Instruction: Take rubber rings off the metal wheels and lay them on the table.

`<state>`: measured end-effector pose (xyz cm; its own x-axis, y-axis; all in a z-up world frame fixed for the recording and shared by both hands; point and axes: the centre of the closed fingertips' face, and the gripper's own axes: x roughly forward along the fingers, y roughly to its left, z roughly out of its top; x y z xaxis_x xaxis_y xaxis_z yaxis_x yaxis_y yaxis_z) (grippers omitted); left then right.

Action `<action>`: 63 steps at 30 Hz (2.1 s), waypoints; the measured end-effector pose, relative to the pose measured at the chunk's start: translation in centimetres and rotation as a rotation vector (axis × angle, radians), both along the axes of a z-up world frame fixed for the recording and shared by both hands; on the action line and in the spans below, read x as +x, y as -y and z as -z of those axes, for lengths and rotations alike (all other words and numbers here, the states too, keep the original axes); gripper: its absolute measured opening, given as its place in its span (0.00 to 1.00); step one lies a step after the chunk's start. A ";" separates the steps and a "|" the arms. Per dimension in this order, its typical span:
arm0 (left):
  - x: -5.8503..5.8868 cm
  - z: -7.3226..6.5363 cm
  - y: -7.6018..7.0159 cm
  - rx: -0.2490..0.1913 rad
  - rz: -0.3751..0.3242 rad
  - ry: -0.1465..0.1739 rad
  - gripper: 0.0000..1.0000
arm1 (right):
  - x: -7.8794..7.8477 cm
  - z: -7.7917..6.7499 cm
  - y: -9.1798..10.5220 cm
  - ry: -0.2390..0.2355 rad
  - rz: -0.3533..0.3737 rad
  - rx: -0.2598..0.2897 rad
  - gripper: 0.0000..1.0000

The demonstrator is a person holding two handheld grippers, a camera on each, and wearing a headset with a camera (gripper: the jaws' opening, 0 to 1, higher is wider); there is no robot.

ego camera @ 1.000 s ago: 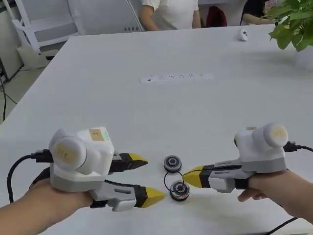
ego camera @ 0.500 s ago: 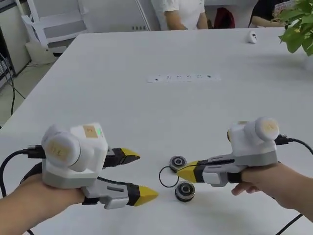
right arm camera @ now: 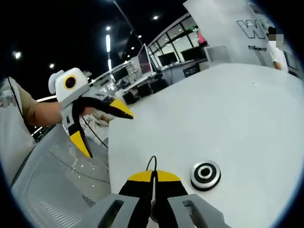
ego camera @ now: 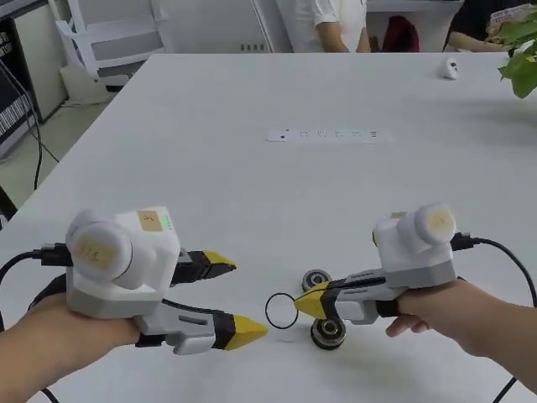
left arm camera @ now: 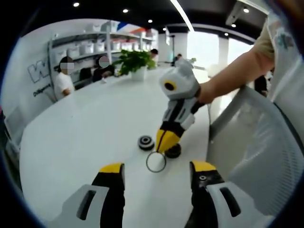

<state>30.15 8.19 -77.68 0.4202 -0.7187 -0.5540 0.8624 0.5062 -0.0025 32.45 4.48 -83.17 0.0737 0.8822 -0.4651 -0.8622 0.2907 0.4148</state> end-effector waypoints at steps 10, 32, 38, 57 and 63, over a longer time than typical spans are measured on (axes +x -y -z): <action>0.0 0.2 -0.2 -0.001 -0.005 -0.009 0.56 | 0.0 1.2 -0.5 0.011 -0.015 -0.045 0.00; -0.3 0.7 -0.3 0.006 -0.007 -0.023 0.55 | 0.1 2.0 -0.5 0.092 -0.024 -0.099 0.08; -0.2 0.6 -0.3 0.010 -0.005 -0.025 0.55 | 0.2 1.3 -0.4 0.098 -0.018 -0.080 0.14; 0.7 -0.2 1.1 0.023 0.026 -0.014 0.54 | 0.9 -1.8 1.7 0.137 0.031 -0.021 0.20; 1.0 -0.3 1.8 0.025 0.039 -0.010 0.54 | 1.1 -2.4 2.9 0.146 0.059 -0.004 0.21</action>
<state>31.12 6.38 -77.38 0.3868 -0.7201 -0.5760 0.8814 0.4724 0.0013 33.53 1.58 -80.79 0.1920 0.8726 -0.4492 -0.8947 0.3437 0.2852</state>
